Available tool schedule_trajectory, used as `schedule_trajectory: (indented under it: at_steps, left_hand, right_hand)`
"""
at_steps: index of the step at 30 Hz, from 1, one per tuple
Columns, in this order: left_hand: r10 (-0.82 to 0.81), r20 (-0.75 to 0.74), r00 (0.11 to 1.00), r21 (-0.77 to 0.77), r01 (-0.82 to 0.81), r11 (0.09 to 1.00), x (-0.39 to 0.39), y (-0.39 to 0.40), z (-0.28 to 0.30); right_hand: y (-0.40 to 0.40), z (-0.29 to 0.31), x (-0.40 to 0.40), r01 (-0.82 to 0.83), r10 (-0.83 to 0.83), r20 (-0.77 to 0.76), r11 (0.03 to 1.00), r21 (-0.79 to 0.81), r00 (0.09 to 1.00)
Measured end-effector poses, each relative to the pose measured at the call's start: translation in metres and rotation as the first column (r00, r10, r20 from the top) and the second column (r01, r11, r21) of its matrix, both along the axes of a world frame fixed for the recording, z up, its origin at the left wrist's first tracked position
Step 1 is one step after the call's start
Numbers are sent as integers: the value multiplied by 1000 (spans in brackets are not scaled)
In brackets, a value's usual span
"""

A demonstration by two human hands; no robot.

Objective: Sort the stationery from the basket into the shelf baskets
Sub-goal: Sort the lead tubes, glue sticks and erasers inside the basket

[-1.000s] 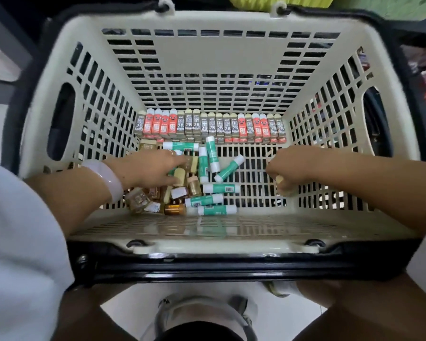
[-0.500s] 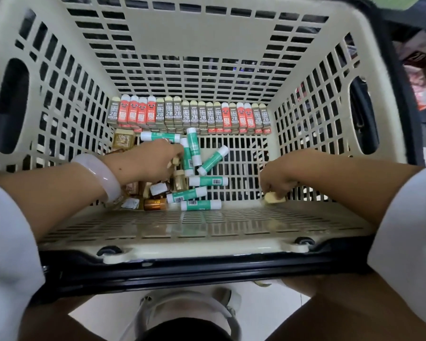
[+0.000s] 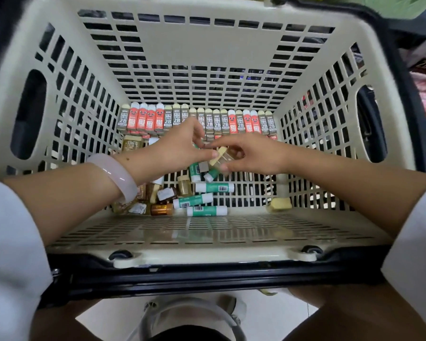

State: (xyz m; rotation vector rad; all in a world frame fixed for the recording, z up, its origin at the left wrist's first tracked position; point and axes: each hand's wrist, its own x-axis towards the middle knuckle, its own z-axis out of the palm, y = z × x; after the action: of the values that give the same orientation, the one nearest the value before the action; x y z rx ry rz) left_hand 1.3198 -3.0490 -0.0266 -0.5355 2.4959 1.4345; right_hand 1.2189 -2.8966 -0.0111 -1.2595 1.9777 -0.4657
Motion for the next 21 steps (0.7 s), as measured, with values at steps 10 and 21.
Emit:
schedule_trajectory:
  at_steps: [10, 21]
  left_hand:
    - [-575, 529, 625, -226, 756, 614, 22, -8, -30]
    - [-530, 328, 782, -257, 613, 747, 13, -13, -26]
  right_hand:
    - [25, -15, -9, -206, 440, -119, 621, 757, 890]
    - [30, -19, -16, -194, 380, -41, 560, 805, 924]
